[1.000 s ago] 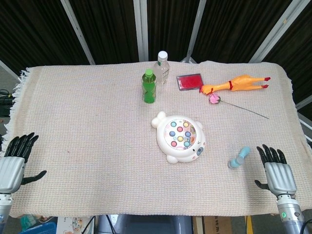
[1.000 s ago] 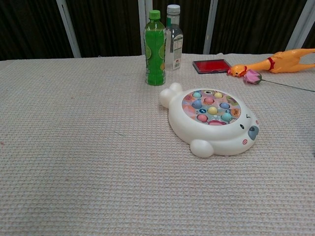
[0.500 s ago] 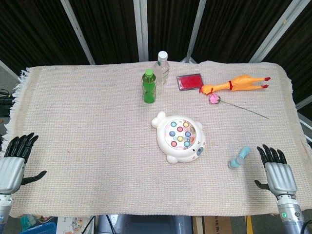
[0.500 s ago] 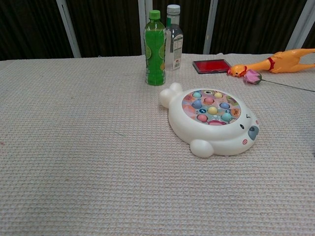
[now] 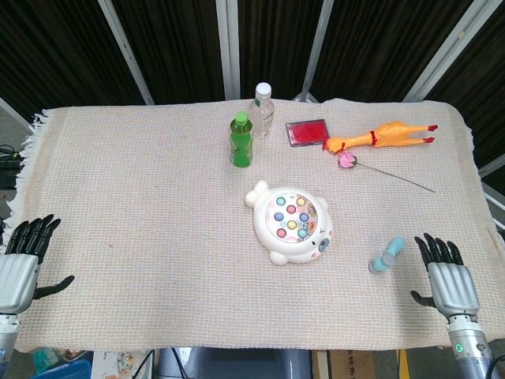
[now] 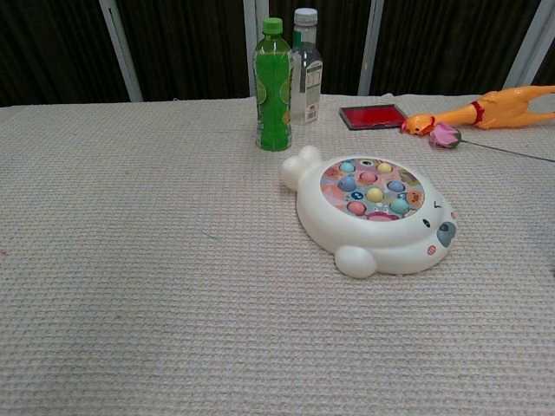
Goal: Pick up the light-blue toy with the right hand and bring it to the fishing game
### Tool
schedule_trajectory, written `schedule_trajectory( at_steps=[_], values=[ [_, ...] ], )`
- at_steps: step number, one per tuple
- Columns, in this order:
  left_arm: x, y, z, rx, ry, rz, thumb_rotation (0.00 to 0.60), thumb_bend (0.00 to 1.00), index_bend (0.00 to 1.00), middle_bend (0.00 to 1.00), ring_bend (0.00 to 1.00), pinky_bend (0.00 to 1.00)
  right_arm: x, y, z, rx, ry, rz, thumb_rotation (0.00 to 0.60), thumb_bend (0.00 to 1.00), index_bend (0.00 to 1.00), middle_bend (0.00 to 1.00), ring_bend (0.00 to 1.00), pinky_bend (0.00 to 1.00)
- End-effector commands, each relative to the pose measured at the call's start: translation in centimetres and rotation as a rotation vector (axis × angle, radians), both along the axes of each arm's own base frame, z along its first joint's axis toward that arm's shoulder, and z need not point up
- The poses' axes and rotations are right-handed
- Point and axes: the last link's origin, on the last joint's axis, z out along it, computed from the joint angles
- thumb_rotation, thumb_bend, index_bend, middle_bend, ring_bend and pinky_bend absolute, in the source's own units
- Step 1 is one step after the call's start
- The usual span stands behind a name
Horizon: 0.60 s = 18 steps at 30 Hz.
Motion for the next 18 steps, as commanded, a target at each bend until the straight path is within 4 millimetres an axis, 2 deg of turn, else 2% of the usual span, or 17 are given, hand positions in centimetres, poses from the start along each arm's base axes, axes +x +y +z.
schedule_trajectory(
  at_steps=[1,18],
  values=[
    [0.02,0.03,-0.03,-0.001,0.000,0.000,0.600,0.00,0.00,0.00,0.00,0.00,0.02,-0.04,-0.03,-0.004,-0.005,0.009,0.600,0.18,0.00,0.00,0.00,0.00],
    [0.03,0.06,-0.10,-0.002,0.004,-0.001,0.600,0.00,0.00,0.00,0.00,0.00,-0.17,0.01,-0.11,0.002,0.008,0.007,0.600,0.18,0.00,0.00,0.00,0.00]
  ],
)
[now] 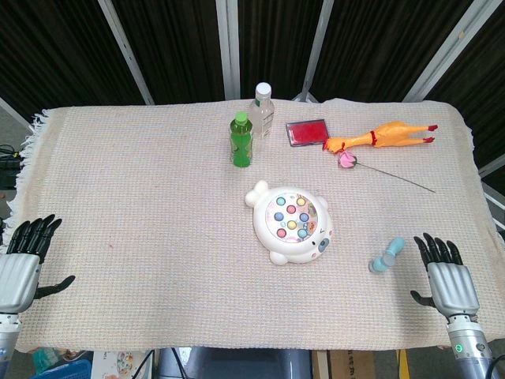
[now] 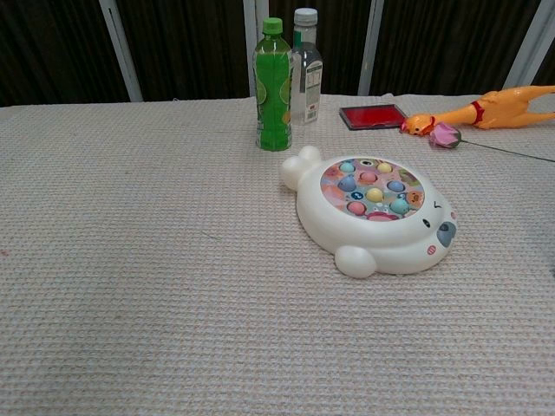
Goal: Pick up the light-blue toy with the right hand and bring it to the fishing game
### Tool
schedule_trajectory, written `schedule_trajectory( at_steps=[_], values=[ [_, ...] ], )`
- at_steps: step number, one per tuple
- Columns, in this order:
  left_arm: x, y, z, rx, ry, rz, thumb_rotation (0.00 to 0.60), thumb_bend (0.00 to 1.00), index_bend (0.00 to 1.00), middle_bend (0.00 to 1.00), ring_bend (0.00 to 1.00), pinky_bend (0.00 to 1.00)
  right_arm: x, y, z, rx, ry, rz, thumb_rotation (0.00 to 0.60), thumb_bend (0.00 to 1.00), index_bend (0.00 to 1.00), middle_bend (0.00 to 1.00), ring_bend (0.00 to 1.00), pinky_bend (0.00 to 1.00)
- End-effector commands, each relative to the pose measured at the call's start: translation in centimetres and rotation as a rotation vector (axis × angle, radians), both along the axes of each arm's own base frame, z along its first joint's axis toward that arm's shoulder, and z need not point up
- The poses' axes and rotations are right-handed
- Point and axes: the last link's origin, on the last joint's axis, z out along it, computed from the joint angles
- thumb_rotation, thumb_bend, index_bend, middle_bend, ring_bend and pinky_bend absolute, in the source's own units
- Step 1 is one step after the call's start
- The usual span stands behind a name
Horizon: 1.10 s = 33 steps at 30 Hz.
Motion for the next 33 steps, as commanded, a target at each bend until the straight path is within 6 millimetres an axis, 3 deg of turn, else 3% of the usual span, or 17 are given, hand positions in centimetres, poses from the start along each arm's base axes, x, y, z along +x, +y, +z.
schedule_trajectory(
  at_steps=[1,33],
  values=[
    [0.00,0.00,0.01,0.000,0.001,0.000,0.600,0.00,0.00,0.00,0.00,0.00,0.03,-0.02,0.01,-0.001,0.000,0.001,0.600,0.18,0.00,0.00,0.00,0.00],
    [-0.03,0.04,0.01,-0.002,-0.003,0.003,0.600,0.00,0.00,0.00,0.00,0.00,-0.07,-0.04,-0.02,0.003,-0.002,-0.002,0.600,0.18,0.00,0.00,0.00,0.00]
  ],
)
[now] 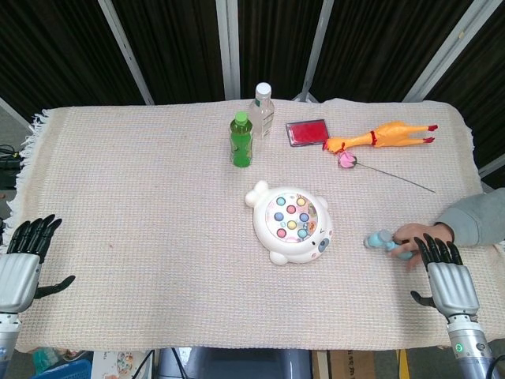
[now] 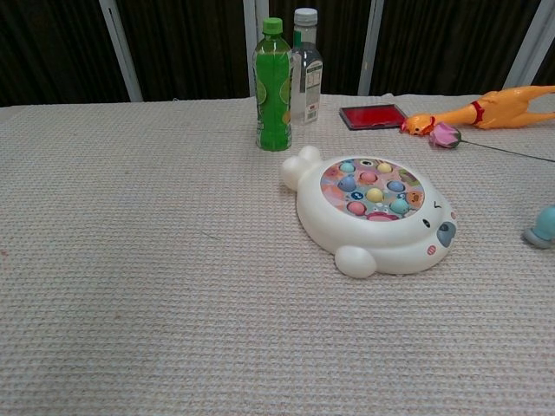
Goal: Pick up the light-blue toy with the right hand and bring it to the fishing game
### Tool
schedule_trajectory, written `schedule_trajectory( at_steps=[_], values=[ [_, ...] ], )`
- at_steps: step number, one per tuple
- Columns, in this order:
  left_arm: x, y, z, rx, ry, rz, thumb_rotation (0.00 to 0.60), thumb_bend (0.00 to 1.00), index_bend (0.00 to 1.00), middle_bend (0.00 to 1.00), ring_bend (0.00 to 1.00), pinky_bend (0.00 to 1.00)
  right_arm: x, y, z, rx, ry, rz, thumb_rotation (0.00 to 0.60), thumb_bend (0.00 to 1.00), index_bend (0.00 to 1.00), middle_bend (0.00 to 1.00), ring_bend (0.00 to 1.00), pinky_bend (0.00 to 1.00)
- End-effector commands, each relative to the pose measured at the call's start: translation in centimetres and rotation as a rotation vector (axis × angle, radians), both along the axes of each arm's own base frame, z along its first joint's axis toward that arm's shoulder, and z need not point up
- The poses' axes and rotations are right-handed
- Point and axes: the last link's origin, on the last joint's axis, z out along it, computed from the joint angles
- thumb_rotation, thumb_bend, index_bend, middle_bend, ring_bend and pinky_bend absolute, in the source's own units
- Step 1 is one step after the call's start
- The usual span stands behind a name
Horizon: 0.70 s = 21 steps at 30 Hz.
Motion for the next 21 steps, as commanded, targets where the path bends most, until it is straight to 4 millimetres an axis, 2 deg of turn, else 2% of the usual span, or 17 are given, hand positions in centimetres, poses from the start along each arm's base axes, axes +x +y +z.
schedule_trajectory(
  at_steps=[1,21],
  values=[
    [0.01,0.00,0.00,0.000,0.000,-0.001,0.600,0.00,0.00,0.00,0.00,0.00,0.00,0.01,0.00,0.000,-0.001,0.000,0.600,0.18,0.00,0.00,0.00,0.00],
    [0.03,-0.11,0.13,0.008,0.002,-0.010,0.600,0.00,0.00,0.00,0.00,0.00,0.01,-0.01,-0.04,0.000,0.002,0.000,0.600,0.18,0.00,0.00,0.00,0.00]
  ],
)
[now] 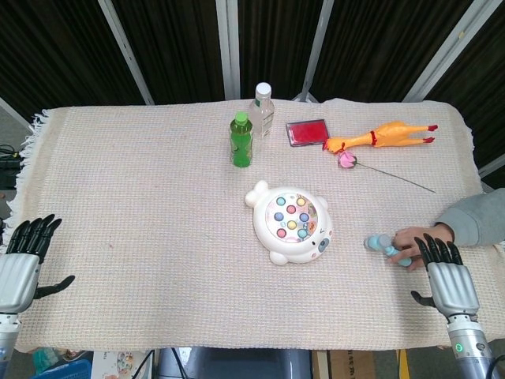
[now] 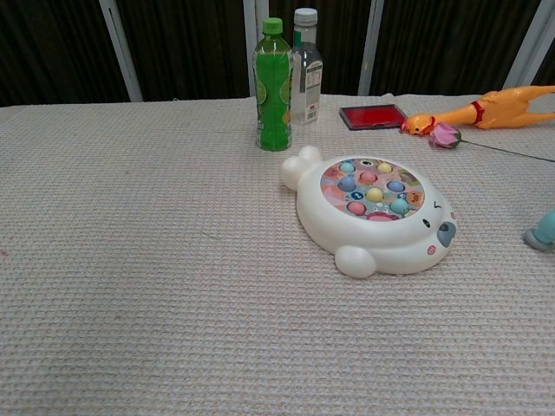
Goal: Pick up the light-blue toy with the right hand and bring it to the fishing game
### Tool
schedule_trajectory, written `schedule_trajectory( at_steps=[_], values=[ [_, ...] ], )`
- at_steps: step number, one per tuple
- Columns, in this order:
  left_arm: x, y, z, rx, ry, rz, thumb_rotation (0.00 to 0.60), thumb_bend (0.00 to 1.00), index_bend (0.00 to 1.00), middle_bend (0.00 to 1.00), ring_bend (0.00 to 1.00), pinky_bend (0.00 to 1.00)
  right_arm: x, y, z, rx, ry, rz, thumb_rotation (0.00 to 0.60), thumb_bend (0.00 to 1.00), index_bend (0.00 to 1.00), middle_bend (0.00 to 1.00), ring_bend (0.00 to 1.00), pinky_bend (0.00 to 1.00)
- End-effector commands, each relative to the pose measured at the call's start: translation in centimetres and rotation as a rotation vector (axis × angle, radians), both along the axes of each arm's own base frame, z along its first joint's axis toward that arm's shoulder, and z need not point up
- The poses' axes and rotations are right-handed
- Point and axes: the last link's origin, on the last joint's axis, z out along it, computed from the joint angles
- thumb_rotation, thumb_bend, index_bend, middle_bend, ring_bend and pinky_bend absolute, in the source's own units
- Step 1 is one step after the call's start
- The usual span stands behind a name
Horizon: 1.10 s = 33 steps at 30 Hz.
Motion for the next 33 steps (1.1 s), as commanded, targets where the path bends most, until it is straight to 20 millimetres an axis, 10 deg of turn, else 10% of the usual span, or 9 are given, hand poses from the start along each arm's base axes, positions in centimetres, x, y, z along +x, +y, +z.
schedule_trajectory(
  at_steps=[1,30,33],
  values=[
    [-0.05,-0.04,0.02,0.001,0.000,0.001,0.600,0.00,0.00,0.00,0.00,0.00,0.12,0.04,0.03,-0.005,-0.001,0.007,0.600,0.18,0.00,0.00,0.00,0.00],
    [-0.08,0.11,-0.12,0.006,0.008,0.007,0.600,0.00,0.00,0.00,0.00,0.00,0.35,0.03,0.30,-0.043,-0.013,0.047,0.600,0.18,0.00,0.00,0.00,0.00],
    [0.01,0.21,0.02,0.025,0.002,-0.001,0.600,0.06,0.07,0.08,0.08,0.20,0.66,-0.08,0.42,-0.064,-0.024,0.069,0.600,0.18,0.13,0.13,0.12,0.16]
  ],
)
